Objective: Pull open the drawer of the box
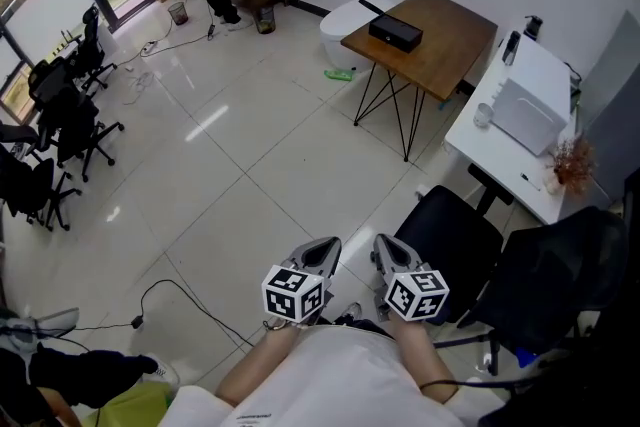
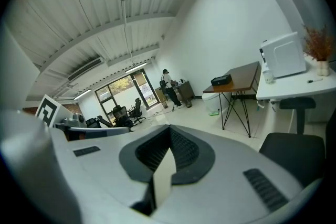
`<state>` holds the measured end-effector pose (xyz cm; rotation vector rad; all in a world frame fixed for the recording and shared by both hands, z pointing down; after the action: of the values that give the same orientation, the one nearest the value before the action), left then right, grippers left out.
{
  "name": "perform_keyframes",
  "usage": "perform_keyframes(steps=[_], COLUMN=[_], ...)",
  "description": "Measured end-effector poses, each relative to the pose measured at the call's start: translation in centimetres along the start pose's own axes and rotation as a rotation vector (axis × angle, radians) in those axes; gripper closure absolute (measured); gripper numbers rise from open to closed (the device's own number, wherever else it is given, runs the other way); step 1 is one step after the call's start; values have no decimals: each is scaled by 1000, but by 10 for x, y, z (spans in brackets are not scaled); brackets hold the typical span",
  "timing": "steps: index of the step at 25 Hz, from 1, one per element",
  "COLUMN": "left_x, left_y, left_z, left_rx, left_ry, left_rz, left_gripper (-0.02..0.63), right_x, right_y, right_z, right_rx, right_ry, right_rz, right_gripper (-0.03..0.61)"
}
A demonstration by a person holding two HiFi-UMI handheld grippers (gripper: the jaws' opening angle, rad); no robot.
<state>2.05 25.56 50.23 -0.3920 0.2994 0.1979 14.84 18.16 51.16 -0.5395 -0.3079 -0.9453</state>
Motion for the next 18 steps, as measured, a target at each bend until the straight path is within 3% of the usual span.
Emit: perform_keyframes(steps=[11,18], left_x=[-20,-49], left_y=[-21,-57], left_z=[2,-36], left_rx=[-27,-25], left_ry=[44,15], left_rz=[15,86], left_gripper=[612,612], right_x=[10,23], right_y=[-25,-55], right_z=[4,-28], right_rx=[-52,5], right_ry=[-11,-26], right_rz=[17,81], right_gripper=[592,592])
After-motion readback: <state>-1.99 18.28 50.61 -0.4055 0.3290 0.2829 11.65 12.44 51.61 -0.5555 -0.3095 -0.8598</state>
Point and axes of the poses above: the fingertips, and each gripper's own axes: y backward along the fingers, x to its right, z out of its underside, the point moved 5 cm from there along y, backward along the fingers, and after that the axes turned 4 degrees about -y, right-handed, at the moved point
